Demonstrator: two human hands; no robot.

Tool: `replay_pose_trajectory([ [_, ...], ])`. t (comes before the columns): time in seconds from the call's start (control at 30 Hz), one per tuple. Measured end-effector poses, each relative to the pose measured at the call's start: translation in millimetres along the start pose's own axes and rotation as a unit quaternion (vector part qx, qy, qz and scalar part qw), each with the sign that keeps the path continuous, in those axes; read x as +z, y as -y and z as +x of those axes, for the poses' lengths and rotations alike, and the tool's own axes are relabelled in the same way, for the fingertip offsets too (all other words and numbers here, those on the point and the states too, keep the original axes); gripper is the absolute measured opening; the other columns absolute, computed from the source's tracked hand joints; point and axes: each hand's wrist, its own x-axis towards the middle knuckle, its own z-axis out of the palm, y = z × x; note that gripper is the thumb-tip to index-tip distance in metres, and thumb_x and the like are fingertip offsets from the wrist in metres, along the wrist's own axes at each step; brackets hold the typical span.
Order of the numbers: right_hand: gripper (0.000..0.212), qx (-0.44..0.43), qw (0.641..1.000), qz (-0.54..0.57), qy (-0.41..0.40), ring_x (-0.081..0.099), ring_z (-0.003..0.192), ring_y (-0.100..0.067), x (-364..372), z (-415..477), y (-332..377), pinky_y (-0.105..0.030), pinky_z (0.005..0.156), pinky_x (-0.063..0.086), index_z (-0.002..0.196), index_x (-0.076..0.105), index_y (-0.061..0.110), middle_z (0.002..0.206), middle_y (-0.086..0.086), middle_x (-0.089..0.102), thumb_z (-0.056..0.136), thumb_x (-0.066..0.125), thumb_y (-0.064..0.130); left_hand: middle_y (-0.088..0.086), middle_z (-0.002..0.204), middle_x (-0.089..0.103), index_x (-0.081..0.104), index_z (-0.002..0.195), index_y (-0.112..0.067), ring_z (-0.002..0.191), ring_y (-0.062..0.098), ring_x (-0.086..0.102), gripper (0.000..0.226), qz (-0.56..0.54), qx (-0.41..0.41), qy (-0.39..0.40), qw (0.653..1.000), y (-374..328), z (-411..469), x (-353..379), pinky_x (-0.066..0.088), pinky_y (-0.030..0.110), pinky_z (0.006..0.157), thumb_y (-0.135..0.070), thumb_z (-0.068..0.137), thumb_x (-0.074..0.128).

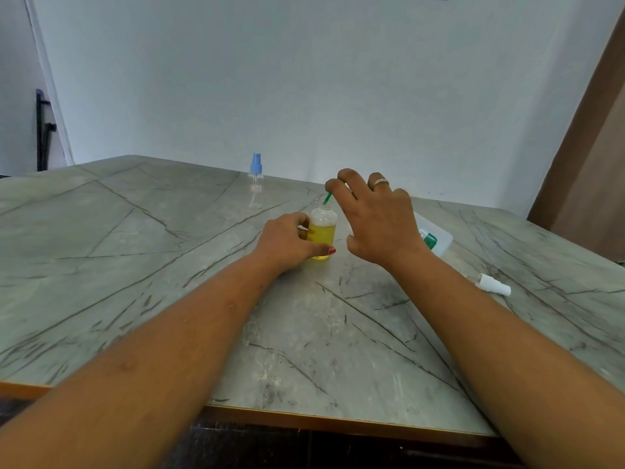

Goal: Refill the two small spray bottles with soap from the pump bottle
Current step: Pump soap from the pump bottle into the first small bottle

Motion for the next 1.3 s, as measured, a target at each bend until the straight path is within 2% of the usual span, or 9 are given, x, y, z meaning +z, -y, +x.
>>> replay_pose_trajectory([
  [0.37,0.088,-0.003,1.000,-0.008,-0.006,0.056,0.098,-0.033,3.8,-1.2,0.3,-0.035,0.058,0.050,0.129,0.033,0.023,0.133,-0.005,0.044,0.055,0.080,0.029,0.004,0.133,0.052,0.044,0.134,-0.016,0.109,0.018,0.053,0.075,0.000,-0.005,0.001,1.000,0.5,1.2,-0.4,0.037,0.022,0.080,-0.052,0.073,0.069],
  [0.73,0.074,0.007,1.000,-0.010,0.007,0.054,0.103,-0.031,-2.3,0.9,1.5,-0.034,0.062,0.050,0.126,0.041,0.023,0.130,-0.005,0.046,0.062,0.077,0.033,0.003,0.132,0.053,0.045,0.134,-0.016,0.109,0.017,0.053,0.075,0.000,-0.001,0.001,1.000,1.4,0.9,0.1,0.038,0.022,0.080,-0.050,0.072,0.070],
  [1.07,0.085,0.000,1.000,-0.027,-0.002,0.056,0.099,-0.032,1.0,-2.2,1.8,-0.033,0.059,0.050,0.130,0.036,0.023,0.134,-0.006,0.044,0.057,0.080,0.031,0.004,0.132,0.053,0.044,0.134,-0.016,0.110,0.018,0.054,0.075,-0.008,0.002,-0.002,1.000,1.2,0.5,-0.3,0.041,0.024,0.085,-0.050,0.073,0.070],
  [1.3,0.083,0.002,1.000,-0.029,0.008,0.055,0.102,-0.032,0.5,-1.7,0.4,-0.035,0.063,0.051,0.131,0.036,0.025,0.135,-0.006,0.043,0.060,0.079,0.034,0.004,0.133,0.053,0.044,0.134,-0.016,0.111,0.019,0.054,0.074,-0.014,0.002,0.000,1.000,0.7,-0.7,-0.7,0.042,0.025,0.085,-0.048,0.072,0.072],
])
